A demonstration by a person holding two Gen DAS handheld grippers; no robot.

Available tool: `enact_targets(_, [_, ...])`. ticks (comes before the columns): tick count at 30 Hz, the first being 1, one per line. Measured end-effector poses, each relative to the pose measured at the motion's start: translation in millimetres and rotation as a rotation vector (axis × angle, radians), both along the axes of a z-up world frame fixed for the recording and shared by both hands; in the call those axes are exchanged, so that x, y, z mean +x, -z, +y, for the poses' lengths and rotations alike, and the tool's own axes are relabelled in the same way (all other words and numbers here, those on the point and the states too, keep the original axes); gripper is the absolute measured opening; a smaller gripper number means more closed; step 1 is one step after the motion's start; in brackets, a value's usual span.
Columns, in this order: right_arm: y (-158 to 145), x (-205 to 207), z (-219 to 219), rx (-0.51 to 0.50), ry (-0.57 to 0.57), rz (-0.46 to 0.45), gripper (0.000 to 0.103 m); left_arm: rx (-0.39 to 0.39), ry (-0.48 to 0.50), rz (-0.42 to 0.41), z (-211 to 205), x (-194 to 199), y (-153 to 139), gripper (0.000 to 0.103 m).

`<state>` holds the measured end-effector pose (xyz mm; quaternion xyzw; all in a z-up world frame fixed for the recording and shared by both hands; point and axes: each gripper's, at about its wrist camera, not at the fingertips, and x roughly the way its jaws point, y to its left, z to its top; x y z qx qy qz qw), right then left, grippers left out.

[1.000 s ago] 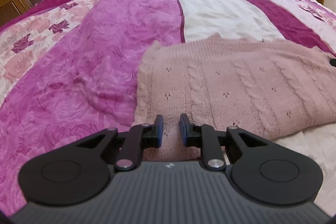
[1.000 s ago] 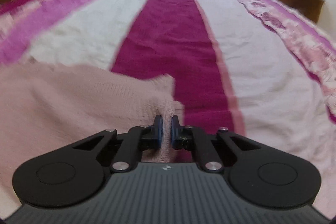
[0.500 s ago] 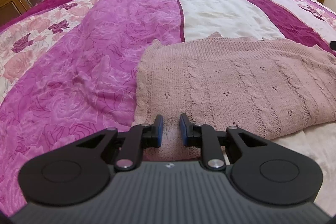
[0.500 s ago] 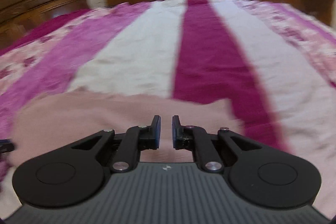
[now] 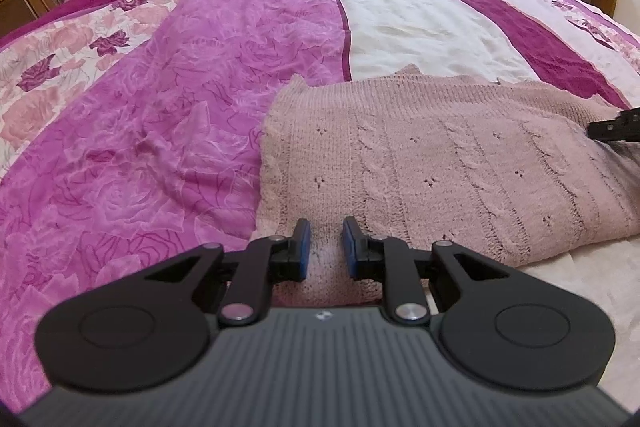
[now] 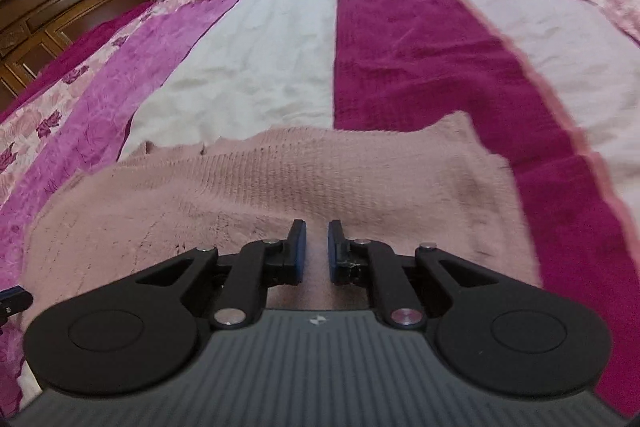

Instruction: Fold small clothes

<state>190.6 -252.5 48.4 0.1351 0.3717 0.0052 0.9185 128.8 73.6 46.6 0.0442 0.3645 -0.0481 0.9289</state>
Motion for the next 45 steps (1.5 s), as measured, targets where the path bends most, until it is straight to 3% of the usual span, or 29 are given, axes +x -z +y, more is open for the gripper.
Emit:
enact_targets(4, [-22.2, -36.7, -11.8, 0.041, 0.028, -0.053, 0.034, -0.018, -0.007, 0.005, 0.4, -4.5, -4.2, 0.021])
enact_targets(6, [-31.5, -57.3, -18.3, 0.066, 0.047, -0.081, 0.05, -0.023, -0.011, 0.009, 0.6, -7.1, -7.0, 0.026])
enact_targets(8, [-38.8, -76.6, -23.8, 0.084, 0.067, -0.103, 0.053, -0.027, -0.022, 0.009, 0.7, -10.5, -10.6, 0.043])
enact_targets(10, [-42.5, -94.9, -28.7, 0.098, 0.086, -0.116, 0.054, -0.027, -0.027, 0.002, 0.0, -15.4, -13.9, 0.047])
enact_targets(14, [-42.8, -126.4, -31.7, 0.094, 0.119, -0.117, 0.057, -0.023, -0.033, 0.007, -1.9, -25.6, -19.2, 0.048])
enact_targets(17, [-40.3, -142.2, -33.7, 0.081, 0.134, -0.122, 0.066, -0.047, -0.037, 0.015, -2.1, -34.7, -22.9, 0.048])
enact_targets(26, [-29.9, -153.4, -55.9, 0.162, 0.218, -0.129, 0.068, -0.072, -0.057, 0.062, -9.3, -56.1, -23.0, 0.049])
enact_targets(35, [1.4, -140.0, -69.9, 0.303, 0.228, -0.04, 0.068, -0.055, -0.054, 0.107, -24.2, -62.9, -16.5, 0.049])
enact_targets(45, [15.3, -125.5, -72.3, 0.402, 0.215, -0.043, 0.068, -0.04, -0.052, 0.133, -32.8, -65.5, -10.0, 0.049])
